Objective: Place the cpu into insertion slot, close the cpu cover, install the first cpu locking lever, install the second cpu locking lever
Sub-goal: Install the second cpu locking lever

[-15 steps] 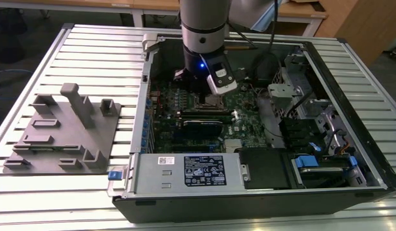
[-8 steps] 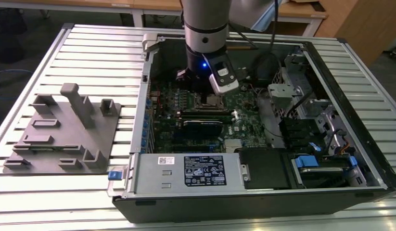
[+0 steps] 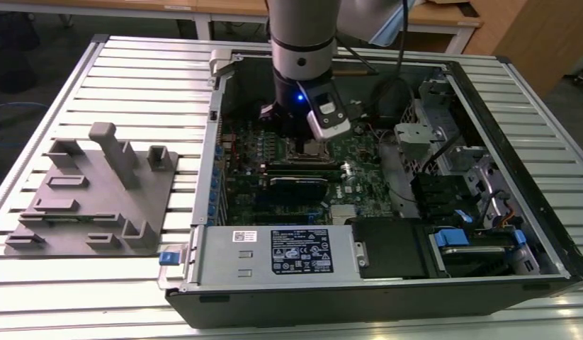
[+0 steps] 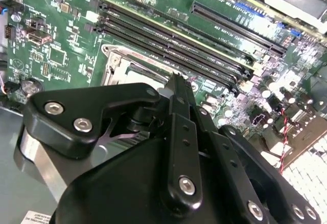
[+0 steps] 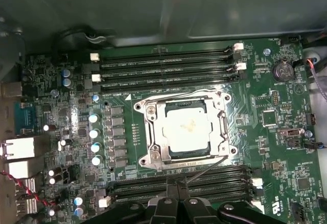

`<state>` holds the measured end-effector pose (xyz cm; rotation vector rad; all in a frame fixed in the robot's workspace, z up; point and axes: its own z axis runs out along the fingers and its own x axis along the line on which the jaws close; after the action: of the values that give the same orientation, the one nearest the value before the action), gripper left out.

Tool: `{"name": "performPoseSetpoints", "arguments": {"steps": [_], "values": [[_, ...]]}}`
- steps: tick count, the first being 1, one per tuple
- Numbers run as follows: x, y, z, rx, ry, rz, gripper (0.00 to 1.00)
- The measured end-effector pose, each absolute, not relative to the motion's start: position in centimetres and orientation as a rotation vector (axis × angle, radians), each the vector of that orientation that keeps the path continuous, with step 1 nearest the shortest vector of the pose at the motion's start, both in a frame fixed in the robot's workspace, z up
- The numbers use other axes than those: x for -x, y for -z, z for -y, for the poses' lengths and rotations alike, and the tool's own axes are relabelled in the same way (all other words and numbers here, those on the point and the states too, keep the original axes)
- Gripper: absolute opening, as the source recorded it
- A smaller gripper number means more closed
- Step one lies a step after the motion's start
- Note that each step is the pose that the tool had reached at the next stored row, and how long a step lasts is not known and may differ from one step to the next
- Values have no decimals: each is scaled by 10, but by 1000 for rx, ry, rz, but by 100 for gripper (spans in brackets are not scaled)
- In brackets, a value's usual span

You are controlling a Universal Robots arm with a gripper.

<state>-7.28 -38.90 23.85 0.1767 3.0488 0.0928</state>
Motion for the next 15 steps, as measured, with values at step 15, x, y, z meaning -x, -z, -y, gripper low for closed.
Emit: {"name": "performPoseSetpoints", "arguments": {"steps": [15], "values": [[84, -227, 393, -179, -93, -3049, 11]]}}
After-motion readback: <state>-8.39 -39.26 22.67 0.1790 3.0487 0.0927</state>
